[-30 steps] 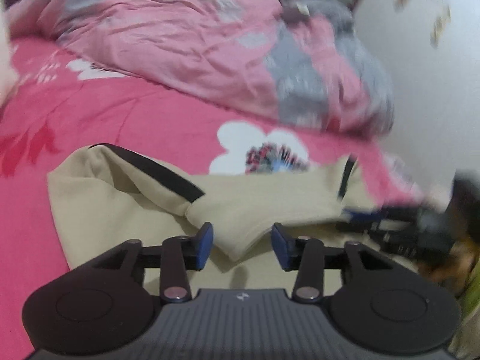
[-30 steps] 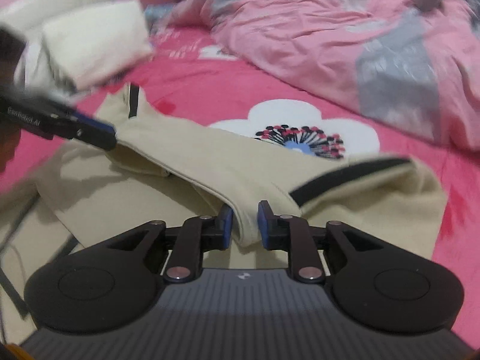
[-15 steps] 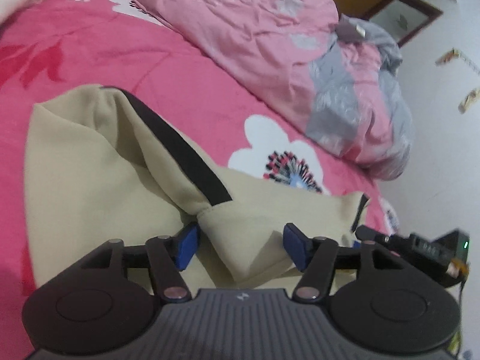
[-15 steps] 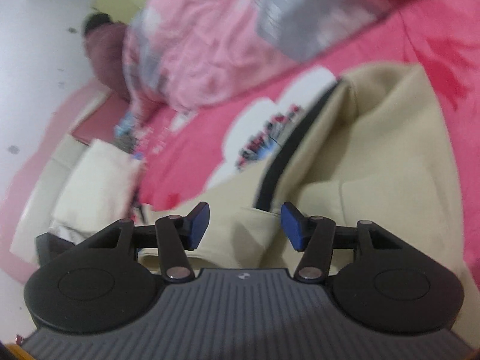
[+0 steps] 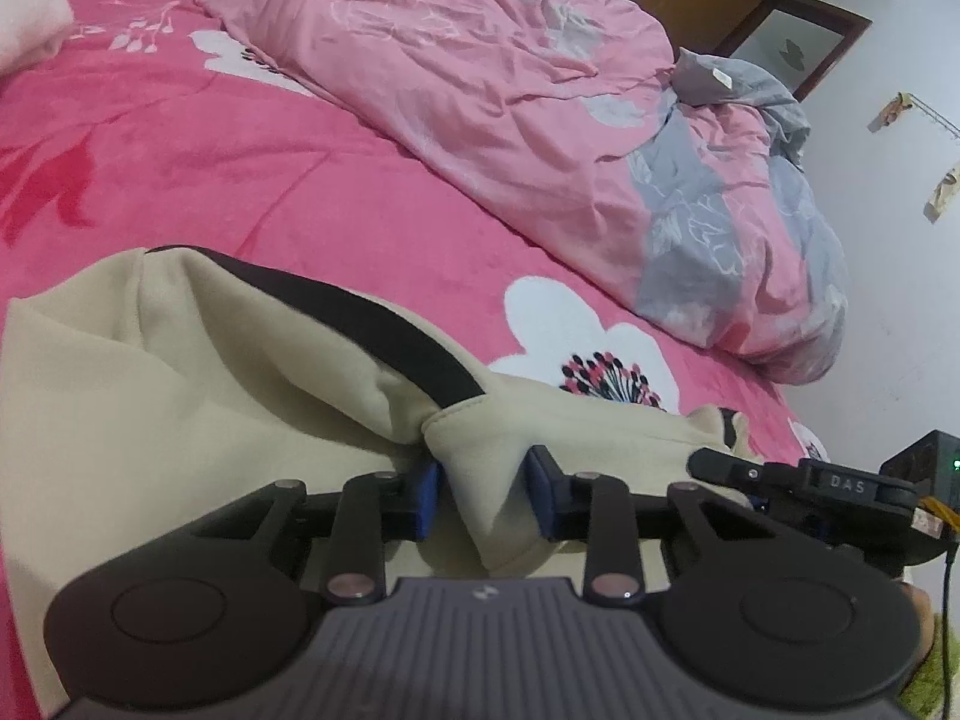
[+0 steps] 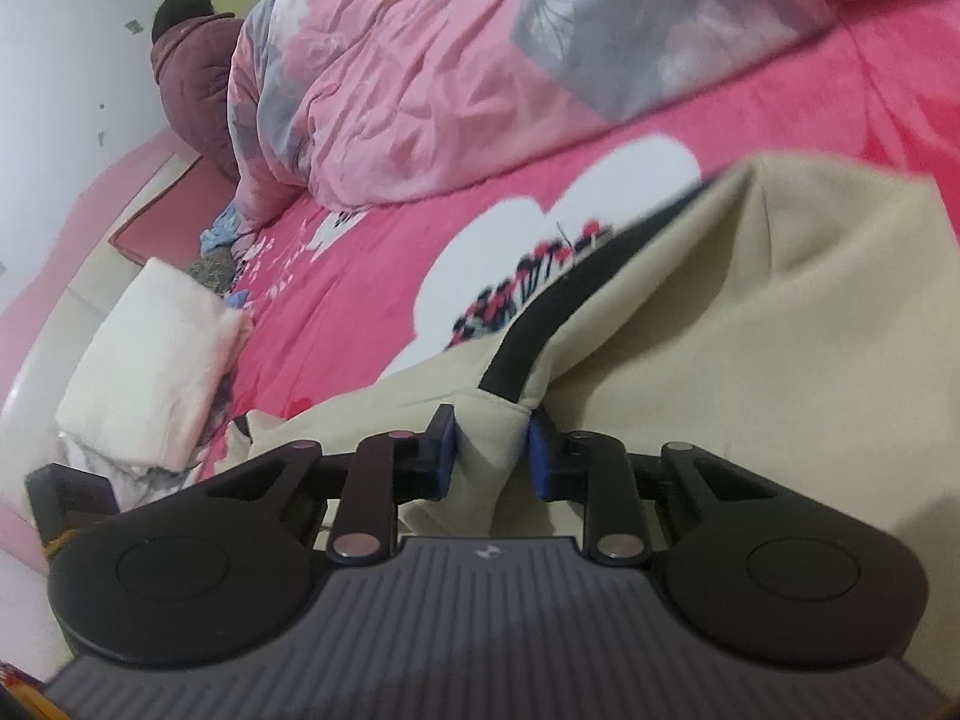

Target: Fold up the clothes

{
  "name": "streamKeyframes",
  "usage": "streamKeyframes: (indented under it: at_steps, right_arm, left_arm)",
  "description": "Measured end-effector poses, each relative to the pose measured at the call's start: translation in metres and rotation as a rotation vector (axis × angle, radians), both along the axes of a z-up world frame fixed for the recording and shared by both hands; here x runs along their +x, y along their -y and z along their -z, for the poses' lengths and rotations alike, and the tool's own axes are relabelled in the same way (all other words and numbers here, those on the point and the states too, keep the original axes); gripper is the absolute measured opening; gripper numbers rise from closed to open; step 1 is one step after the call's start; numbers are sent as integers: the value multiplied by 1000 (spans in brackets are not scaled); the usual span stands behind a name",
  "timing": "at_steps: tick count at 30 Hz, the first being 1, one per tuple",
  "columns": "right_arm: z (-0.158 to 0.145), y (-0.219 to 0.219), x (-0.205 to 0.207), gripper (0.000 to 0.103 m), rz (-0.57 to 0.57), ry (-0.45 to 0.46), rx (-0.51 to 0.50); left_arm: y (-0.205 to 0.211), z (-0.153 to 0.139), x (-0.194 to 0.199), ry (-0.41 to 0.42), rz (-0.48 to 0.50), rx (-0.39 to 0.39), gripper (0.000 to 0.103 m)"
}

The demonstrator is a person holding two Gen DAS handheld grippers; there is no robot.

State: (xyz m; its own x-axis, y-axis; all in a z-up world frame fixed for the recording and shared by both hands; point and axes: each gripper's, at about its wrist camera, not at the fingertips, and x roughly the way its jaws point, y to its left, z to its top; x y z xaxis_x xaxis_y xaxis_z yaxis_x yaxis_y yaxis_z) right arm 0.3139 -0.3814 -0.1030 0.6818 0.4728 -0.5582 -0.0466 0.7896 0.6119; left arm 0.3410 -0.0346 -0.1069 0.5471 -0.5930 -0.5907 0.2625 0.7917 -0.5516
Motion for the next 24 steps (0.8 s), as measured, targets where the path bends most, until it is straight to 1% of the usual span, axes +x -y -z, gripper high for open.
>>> streamKeyframes:
  at_steps: [3,6,9,10,12,14,15,16,18,20,21,22,24]
  right_arm:
    - [3,3,8,22,-6,9,-21]
    - [5,5,9,21,-20,17,-36]
    - [1,9,1,29,-19,22,-44]
    - [-1,10,-3,37,-7,22,-62]
    - [-10,14,-16,43,31,34,-119]
    - [-24,16,-30,43,58,76,-204]
    - [-32,16,-37,43,67,105,-250]
    - [-37,9,-39,43,49,135,-276]
    - [-47,-4,-43,43,13,197,-329]
    - [-58,-17,-47,42,-24,258,-381]
    - [-51,-24,-46,42,-49,259,-412]
    - [-43,-31,-44,42,-74,260,-442]
    - [-28,-44,-42,40,-124,260,-503]
  left_arm:
    - [2,2,4,13,-4,5,34]
    - [-1,-3,-7,35,8,33,37]
    - [-5,-8,-18,57,20,61,43]
    - [-6,-9,-21,66,23,72,45]
    - [-12,-20,-36,126,3,131,47]
    - [-15,-33,-47,195,-28,190,50]
    - [-12,-40,-51,245,-40,222,50]
    - [-10,-47,-55,293,-50,253,50]
    - [3,-57,-54,349,-29,273,50]
    - [22,-60,-51,384,12,292,52]
    - [34,-57,-50,403,42,316,53]
    - [45,-50,-48,403,77,345,54]
    - [65,-30,-42,360,122,440,55]
